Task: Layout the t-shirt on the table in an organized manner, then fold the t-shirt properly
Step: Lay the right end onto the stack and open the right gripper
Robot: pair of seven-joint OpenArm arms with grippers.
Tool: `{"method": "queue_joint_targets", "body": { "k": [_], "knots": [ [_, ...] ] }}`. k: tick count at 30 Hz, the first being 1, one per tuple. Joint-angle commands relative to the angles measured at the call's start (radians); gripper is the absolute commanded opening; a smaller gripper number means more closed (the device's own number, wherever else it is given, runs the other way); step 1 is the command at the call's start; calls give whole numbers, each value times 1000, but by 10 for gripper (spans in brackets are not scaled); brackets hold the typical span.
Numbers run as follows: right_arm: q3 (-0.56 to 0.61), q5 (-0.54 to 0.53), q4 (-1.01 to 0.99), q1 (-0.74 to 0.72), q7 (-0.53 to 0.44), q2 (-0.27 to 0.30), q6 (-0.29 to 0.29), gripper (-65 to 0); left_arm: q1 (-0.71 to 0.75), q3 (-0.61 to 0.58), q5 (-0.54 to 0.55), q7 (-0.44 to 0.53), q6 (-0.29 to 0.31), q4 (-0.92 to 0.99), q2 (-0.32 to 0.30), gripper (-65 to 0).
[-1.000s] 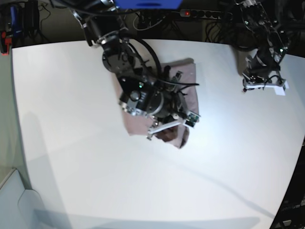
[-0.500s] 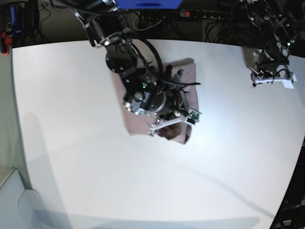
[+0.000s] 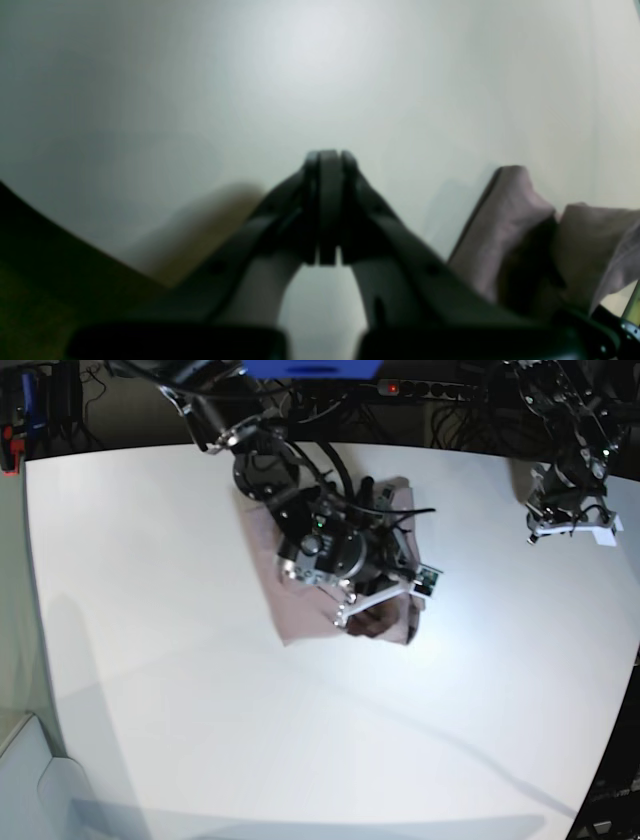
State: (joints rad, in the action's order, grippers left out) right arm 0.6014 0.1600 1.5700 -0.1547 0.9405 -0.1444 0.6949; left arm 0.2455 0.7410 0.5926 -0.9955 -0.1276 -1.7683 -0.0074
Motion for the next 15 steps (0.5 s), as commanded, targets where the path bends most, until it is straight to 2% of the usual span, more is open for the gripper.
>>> {"method": "queue_joint_targets", "body": {
  "k": [1,5,8,12,15],
  "knots": [
    [4,-9,19,-18,-21,-13,3,-505,-5,4,20,-1,-4,-20,-9,-647],
    [1,-9,37,-18,-21,-13,3,-389,-2,4,20,0,-4,-18,-9,-647],
    [1,-9,145,11,-19,-13,3,-325,-2,4,20,2,-4,-14,-9,-647],
    [-31,-4,301,39,-19,-13,3,-305,-2,4,20,3,-4,-11,-9,-647],
    [-142,-4,323,54,-18,-1,3,-305,-2,4,20,3,-4,-11,-9,-647]
  ]
}}
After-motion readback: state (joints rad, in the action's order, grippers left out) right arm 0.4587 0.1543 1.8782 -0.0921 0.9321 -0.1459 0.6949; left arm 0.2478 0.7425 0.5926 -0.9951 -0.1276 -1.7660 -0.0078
